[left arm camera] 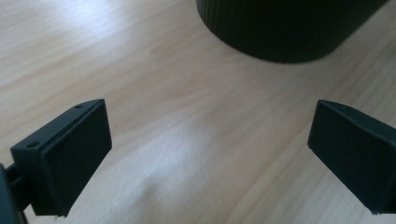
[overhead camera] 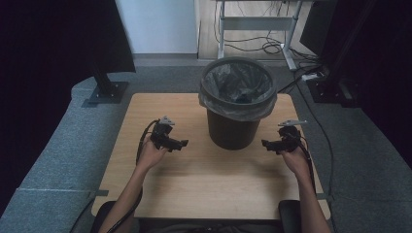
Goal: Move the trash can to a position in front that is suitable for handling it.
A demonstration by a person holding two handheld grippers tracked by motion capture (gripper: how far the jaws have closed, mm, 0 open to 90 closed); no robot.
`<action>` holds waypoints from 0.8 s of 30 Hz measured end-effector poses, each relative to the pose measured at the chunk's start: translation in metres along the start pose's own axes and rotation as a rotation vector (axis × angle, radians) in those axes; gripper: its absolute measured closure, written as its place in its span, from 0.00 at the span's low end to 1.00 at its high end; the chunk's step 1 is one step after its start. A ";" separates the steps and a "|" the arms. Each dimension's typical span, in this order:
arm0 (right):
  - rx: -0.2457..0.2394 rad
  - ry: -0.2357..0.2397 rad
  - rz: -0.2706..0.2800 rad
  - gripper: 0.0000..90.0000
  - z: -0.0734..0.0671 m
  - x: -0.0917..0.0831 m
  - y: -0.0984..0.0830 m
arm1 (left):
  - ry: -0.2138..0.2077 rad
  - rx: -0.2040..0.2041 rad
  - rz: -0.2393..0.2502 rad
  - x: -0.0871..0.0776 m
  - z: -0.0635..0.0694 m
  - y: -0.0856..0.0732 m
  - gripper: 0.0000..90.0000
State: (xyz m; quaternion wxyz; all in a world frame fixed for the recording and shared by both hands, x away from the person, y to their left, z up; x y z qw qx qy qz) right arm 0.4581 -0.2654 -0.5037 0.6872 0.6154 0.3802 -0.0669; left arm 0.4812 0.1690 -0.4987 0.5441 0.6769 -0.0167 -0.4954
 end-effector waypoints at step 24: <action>0.042 -0.078 0.028 0.00 0.037 0.031 0.066 | -0.013 -0.016 0.017 0.049 -0.021 0.077 0.02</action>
Point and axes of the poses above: each handheld gripper's, and its own axes: x roughly forward along the jaws, y roughly out of its top, z roughly to its right, the point moved 3 cm from there along x, roughly forward along the jaws, and after that the axes turned 4 degrees about z, right-handed, at the moved point
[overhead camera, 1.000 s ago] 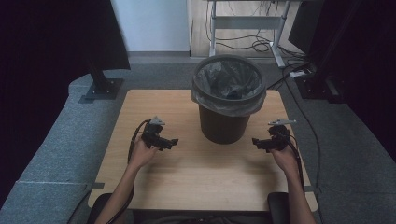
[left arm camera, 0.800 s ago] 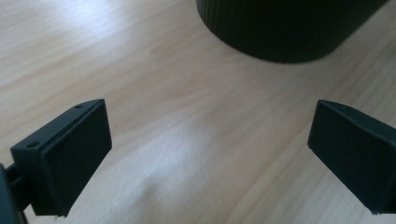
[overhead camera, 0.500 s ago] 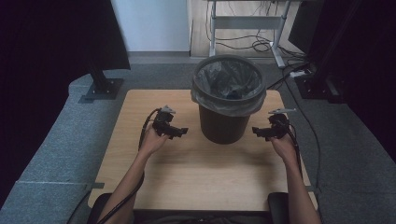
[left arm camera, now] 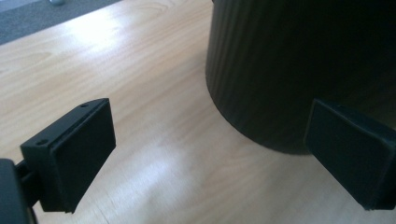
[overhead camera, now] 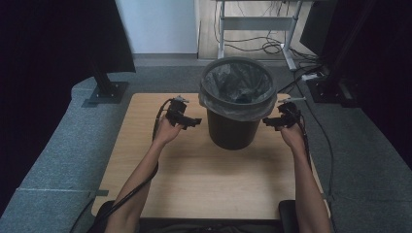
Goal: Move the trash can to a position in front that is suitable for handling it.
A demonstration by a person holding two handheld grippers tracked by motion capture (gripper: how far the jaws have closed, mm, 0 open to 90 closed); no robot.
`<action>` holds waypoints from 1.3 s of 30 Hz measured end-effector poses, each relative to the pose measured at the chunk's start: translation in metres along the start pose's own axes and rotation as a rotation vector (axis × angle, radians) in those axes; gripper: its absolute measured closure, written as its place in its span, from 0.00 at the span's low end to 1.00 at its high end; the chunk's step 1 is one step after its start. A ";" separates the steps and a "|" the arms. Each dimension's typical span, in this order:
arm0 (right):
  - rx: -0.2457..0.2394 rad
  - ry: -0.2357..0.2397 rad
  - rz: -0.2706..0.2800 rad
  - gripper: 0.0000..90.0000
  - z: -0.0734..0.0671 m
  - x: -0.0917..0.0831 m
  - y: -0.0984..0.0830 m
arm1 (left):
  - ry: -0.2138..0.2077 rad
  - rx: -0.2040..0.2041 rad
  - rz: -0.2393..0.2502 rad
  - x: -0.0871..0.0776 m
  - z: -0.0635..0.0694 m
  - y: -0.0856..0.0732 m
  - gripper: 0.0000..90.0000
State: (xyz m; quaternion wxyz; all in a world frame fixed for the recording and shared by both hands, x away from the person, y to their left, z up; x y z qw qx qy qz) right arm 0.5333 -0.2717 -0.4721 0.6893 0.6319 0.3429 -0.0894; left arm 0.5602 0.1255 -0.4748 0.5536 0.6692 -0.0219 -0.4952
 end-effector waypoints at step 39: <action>0.028 0.045 0.017 0.04 -0.013 0.020 0.001 | 0.024 -0.010 0.056 -0.001 -0.010 0.004 0.02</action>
Point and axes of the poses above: each handheld gripper's, and its own axes: x roughly forward along the jaws, y roughly out of its top, z roughly to its right, the point moved 3 cm from there along x, roughly forward along the jaws, and after that the axes turned 4 degrees about z, right-handed, at the moved point
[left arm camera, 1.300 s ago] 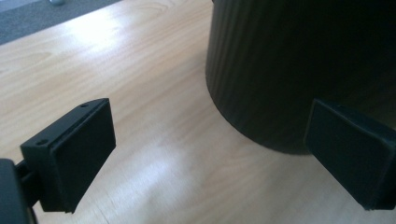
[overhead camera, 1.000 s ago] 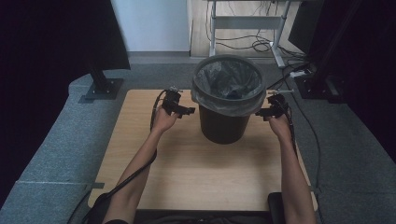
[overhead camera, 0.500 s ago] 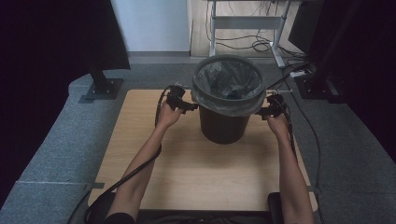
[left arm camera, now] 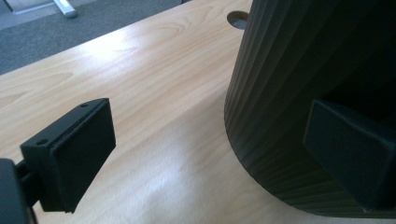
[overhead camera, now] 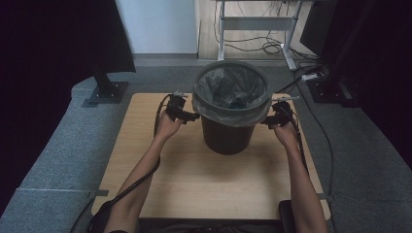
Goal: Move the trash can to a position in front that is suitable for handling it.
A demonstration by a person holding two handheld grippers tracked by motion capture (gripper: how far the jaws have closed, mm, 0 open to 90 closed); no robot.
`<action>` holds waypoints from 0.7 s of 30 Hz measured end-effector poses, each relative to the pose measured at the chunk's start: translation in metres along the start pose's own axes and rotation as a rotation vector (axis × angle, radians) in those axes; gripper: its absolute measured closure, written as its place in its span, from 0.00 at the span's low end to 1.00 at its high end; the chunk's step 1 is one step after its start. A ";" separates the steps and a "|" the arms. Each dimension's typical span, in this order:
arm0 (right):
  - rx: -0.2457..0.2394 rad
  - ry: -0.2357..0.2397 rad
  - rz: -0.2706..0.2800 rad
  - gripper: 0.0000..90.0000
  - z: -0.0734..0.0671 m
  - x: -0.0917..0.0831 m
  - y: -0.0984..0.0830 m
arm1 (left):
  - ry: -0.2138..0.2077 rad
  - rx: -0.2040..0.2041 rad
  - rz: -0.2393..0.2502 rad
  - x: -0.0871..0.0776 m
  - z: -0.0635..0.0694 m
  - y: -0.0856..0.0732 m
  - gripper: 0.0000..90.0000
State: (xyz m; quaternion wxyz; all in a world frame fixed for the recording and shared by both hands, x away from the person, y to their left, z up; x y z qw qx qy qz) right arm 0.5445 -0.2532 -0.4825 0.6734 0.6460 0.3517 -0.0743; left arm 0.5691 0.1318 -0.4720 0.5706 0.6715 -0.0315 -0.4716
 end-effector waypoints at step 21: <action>0.007 0.144 0.008 0.04 -0.037 -0.012 -0.020 | 0.014 0.092 0.002 -0.058 0.021 -0.041 0.01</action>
Point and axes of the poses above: each handheld gripper's, and its own axes: x roughly forward along the jaws, y roughly out of its top, z roughly to its right, the point moved 3 cm from there along x, roughly forward along the jaws, and after that the axes turned 4 degrees about z, right-handed, at the moved point
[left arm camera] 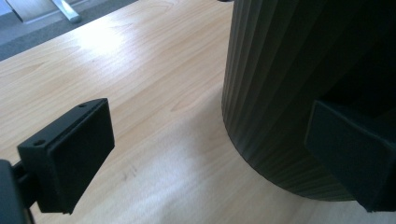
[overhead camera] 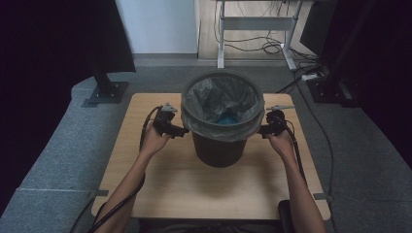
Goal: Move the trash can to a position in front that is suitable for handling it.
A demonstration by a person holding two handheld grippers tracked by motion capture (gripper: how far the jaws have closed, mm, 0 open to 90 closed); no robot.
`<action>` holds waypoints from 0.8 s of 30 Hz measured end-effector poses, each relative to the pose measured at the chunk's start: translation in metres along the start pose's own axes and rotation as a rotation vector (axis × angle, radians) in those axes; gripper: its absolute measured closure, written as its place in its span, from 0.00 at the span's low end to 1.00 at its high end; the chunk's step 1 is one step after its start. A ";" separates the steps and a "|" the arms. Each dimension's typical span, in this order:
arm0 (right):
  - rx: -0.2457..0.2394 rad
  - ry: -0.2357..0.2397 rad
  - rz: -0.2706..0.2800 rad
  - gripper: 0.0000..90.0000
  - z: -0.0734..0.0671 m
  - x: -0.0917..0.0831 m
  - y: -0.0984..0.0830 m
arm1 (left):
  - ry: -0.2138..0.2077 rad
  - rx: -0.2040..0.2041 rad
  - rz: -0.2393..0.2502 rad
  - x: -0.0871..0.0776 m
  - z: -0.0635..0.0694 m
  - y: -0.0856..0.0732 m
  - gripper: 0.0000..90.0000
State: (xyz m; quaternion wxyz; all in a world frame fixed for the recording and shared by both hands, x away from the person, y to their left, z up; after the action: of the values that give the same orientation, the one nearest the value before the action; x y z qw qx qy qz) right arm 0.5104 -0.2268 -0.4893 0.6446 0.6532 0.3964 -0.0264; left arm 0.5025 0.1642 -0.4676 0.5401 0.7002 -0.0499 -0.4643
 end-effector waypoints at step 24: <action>-0.099 0.069 -0.003 0.04 -0.048 -0.019 -0.019 | 0.024 0.017 0.046 -0.051 0.021 -0.043 0.01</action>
State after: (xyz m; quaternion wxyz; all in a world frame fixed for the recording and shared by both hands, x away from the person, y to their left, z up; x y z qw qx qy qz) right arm 0.4640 -0.1975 -0.4866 0.6620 0.6203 0.4205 0.0149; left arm 0.4408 0.1959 -0.4713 0.5453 0.7089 -0.0636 -0.4428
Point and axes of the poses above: each handheld gripper's, and its own axes: x roughly forward along the jaws, y roughly out of its top, z roughly to its right, the point moved 3 cm from there along x, roughly forward along the jaws, and after that the axes turned 4 degrees about z, right-handed, at the moved point
